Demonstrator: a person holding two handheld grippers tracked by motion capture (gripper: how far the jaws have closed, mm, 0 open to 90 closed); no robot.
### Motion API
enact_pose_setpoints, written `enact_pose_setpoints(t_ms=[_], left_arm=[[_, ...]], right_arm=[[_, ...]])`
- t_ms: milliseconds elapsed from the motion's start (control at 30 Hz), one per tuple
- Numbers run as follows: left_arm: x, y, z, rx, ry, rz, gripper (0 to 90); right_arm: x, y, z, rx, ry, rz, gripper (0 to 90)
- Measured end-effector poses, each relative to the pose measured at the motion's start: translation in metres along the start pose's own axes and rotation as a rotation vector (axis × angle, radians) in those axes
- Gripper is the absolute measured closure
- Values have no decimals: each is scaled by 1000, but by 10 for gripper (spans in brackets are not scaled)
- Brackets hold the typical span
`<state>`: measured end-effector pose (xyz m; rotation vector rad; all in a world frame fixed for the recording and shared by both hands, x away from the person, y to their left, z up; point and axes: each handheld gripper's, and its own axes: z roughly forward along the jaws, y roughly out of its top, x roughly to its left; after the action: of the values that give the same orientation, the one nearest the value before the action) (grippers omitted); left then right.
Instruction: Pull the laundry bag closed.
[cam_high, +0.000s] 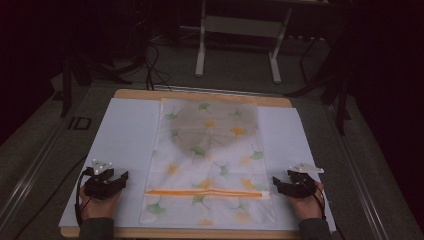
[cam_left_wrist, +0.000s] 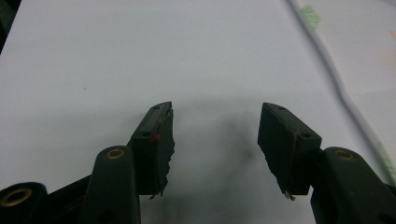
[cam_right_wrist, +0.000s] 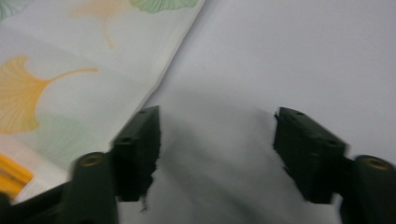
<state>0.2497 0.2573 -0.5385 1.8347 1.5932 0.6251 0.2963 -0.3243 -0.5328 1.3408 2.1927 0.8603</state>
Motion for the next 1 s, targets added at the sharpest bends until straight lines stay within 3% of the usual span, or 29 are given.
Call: enact_pose_setpoints(t_ms=[33, 133, 433, 633, 800, 1000], left_arm=[[0, 0, -1, -6, -6, 3, 459], [0, 1, -4, -16, -22, 24, 466], [-1, 0, -7, -9, -54, 57, 484], [-2, 0, -6, 2, -79, 67, 480], [-2, 0, -8, -8, -95, 76, 475], [-2, -1, -10, -6, -93, 79, 475]], right_arm=[[1, 0, 0, 4, -10, -10, 425], [5, 1, -3, -6, 20, -31, 484], [15, 5, -10, -7, 48, -91, 548], [22, 10, -14, -27, 98, -138, 536], [29, 16, -11, -7, 119, -156, 511], [39, 24, -8, 4, 134, -219, 489]])
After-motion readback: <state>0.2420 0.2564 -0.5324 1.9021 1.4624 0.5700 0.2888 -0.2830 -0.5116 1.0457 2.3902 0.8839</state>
